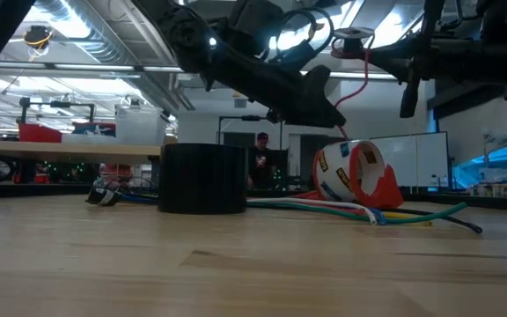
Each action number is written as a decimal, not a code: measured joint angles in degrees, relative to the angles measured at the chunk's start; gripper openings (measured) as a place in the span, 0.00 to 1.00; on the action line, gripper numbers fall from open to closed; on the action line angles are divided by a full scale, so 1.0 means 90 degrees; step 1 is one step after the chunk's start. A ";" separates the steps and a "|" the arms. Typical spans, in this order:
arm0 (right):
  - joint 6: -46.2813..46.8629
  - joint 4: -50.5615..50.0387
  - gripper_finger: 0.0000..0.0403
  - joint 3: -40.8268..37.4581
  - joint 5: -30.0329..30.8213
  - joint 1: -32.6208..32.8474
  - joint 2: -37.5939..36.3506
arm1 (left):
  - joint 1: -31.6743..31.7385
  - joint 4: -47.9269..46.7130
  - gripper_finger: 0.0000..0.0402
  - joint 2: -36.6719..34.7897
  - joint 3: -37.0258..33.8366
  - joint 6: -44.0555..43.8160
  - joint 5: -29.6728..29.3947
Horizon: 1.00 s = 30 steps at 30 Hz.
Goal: Coil cords
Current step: Coil the red wire on the black spool
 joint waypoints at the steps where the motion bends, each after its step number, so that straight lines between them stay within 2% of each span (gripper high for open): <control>1: 0.0000 0.0001 0.01 0.0000 0.0000 0.0000 0.0000 | 0.0012 -0.0009 0.36 0.0000 -0.0001 -0.0023 -0.0001; 12: -0.0012 0.0157 0.01 0.0000 -0.0003 0.0000 0.0000 | 0.0008 -0.0959 0.36 0.0000 -0.0001 -0.0734 0.0001; 22: -0.0017 0.0195 0.01 0.0000 -0.0005 0.0000 0.0000 | -0.0056 0.0186 0.36 0.0246 0.0003 -0.0791 0.0089; 30: -0.0019 0.0314 0.01 0.0000 -0.0165 0.0002 0.0000 | -0.0050 0.0336 0.36 0.0347 0.0000 -0.0916 0.0079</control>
